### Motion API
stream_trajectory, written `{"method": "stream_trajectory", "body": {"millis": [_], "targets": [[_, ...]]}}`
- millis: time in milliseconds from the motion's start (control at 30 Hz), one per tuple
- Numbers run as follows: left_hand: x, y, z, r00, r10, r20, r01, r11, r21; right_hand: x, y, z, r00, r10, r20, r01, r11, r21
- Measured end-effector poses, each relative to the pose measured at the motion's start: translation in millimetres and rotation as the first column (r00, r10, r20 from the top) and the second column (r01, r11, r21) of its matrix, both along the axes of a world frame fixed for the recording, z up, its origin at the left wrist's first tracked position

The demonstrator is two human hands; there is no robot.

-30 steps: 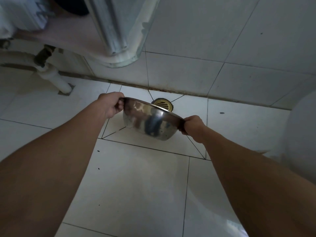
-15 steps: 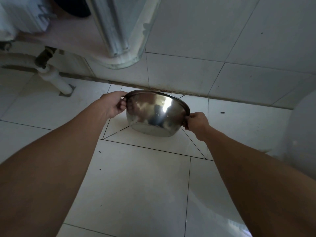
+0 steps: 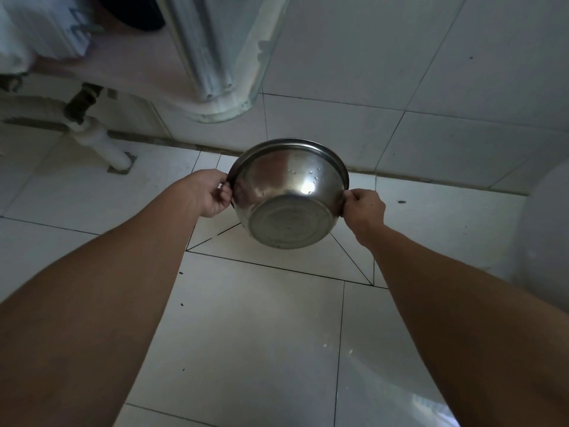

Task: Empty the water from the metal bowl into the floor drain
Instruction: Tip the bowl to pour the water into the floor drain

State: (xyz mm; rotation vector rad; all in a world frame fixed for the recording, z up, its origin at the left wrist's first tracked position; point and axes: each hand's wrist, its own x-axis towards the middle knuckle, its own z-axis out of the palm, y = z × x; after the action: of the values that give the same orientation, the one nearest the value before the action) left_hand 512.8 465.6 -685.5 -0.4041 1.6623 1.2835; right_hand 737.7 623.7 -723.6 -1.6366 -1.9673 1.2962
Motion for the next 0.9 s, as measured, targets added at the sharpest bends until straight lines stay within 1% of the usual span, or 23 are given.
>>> {"method": "stream_trajectory", "body": {"millis": [133,267,700,833,900], "targets": [[4,5,2,1.000,0.013,-0.017,-0.011,0.998,0.062,-1,2,1,1.000,-0.027,-0.005,0.027,0.999,0.047],[7,9,4,0.998,0.048,-0.045,-0.042,0.993,0.111,-3,2,3,0.999,-0.052,-0.002,0.052,0.998,0.040],[10,6,6,0.995,0.047,-0.093,-0.038,0.995,0.093,-4,3,8,0.996,-0.081,-0.043,0.083,0.996,0.027],[9,1,7,0.993,0.025,-0.113,-0.017,0.997,0.073,0,1,13,0.997,-0.035,-0.067,0.032,0.998,-0.050],[7,-4,6,0.991,0.019,-0.129,-0.012,0.998,0.055,1,1,17,0.993,-0.056,-0.102,0.042,0.990,-0.132]]}}
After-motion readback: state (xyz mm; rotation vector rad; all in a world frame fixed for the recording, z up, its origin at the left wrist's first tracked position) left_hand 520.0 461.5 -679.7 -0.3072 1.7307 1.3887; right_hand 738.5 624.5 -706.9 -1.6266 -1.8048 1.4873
